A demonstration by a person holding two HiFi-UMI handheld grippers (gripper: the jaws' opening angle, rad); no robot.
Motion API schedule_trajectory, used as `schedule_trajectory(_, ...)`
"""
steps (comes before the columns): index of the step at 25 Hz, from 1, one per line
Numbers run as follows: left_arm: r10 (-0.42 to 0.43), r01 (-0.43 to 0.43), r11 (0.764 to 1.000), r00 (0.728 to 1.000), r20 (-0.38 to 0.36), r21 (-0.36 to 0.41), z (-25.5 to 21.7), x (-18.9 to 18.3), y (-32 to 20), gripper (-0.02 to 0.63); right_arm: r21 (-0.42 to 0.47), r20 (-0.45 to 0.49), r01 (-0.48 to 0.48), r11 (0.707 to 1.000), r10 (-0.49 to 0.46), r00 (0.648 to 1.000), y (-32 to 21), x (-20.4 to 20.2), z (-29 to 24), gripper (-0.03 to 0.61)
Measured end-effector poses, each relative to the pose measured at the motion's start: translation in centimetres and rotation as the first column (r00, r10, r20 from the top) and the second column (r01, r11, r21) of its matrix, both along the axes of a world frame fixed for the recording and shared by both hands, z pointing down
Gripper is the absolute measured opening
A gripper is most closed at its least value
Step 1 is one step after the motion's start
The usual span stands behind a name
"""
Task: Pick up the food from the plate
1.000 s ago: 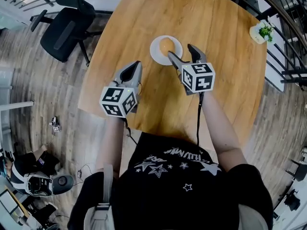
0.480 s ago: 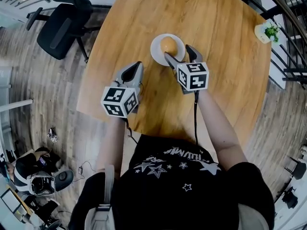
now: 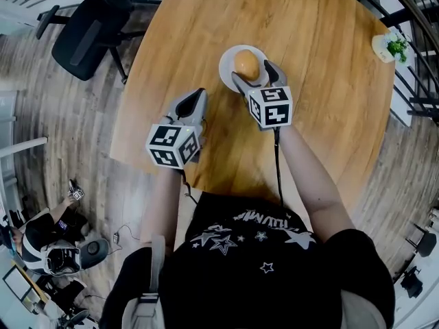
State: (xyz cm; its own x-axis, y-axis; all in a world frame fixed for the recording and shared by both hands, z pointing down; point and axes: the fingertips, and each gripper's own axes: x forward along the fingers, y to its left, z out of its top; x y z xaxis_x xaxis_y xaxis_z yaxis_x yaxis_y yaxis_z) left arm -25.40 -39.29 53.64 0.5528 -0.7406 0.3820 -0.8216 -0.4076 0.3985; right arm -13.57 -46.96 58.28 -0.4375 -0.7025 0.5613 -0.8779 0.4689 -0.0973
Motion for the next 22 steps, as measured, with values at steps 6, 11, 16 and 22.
schedule_trajectory(6, -0.008, 0.008, 1.000, 1.000, -0.002, -0.011, 0.5, -0.5, -0.3, 0.002, -0.013, -0.018, 0.012, 1.000, -0.012, 1.000, -0.3, -0.6, 1.0, 0.405)
schedule_trajectory(11, -0.005, 0.005, 1.000, 1.000, -0.004, -0.018, 0.7, -0.5, -0.2, 0.002, -0.007, -0.023, 0.000, 1.000, -0.001, 1.000, -0.6, -0.6, 1.0, 0.400)
schedule_trajectory(16, -0.010, 0.010, 1.000, 1.000, -0.002, -0.024, 1.0, -1.0, -0.1, 0.002, -0.008, -0.033, -0.022, 1.000, 0.022, 0.999, -0.8, -0.3, 1.3, 0.354)
schedule_trajectory(22, -0.012, 0.012, 1.000, 1.000, -0.002, -0.022, 1.1, -1.4, 0.1, 0.002, -0.014, -0.052, -0.021, 1.000, 0.021, 0.998, -0.5, -0.4, 1.2, 0.335)
